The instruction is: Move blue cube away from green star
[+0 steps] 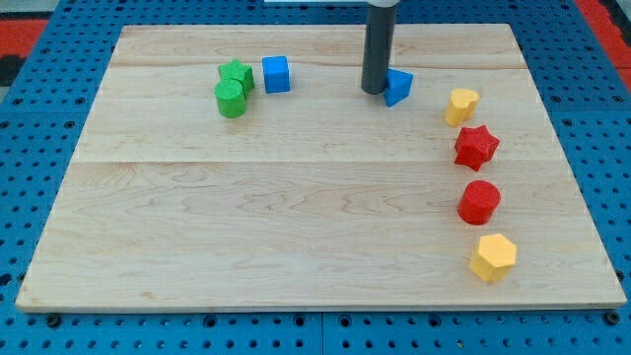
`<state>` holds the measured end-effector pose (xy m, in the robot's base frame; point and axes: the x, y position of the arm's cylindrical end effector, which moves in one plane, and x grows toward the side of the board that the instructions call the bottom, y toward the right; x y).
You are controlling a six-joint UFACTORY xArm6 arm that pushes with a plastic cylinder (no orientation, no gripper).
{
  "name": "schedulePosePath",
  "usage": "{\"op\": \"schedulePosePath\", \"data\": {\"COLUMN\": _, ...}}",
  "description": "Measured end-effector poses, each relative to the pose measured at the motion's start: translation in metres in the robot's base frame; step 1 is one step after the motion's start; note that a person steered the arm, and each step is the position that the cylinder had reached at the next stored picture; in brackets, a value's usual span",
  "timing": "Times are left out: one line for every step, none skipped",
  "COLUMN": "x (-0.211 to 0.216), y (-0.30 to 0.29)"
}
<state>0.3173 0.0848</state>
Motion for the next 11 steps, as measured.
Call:
{"op": "schedulePosePath", "data": {"x": 0.0, "y": 0.035}}
{"op": "schedulePosePath", "data": {"x": -0.002, "y": 0.056}}
{"op": "schedulePosePath", "data": {"x": -0.011, "y": 0.063}}
{"op": "schedulePosePath", "data": {"x": -0.034, "y": 0.022}}
{"op": "schedulePosePath", "data": {"x": -0.012, "y": -0.026}}
{"op": "schedulePosePath", "data": {"x": 0.021, "y": -0.085}}
{"op": "schedulePosePath", "data": {"x": 0.006, "y": -0.162}}
{"op": "schedulePosePath", "data": {"x": -0.04, "y": -0.192}}
{"op": "schedulePosePath", "data": {"x": -0.05, "y": -0.17}}
{"op": "schedulePosePath", "data": {"x": -0.05, "y": -0.164}}
{"op": "schedulePosePath", "data": {"x": -0.038, "y": -0.19}}
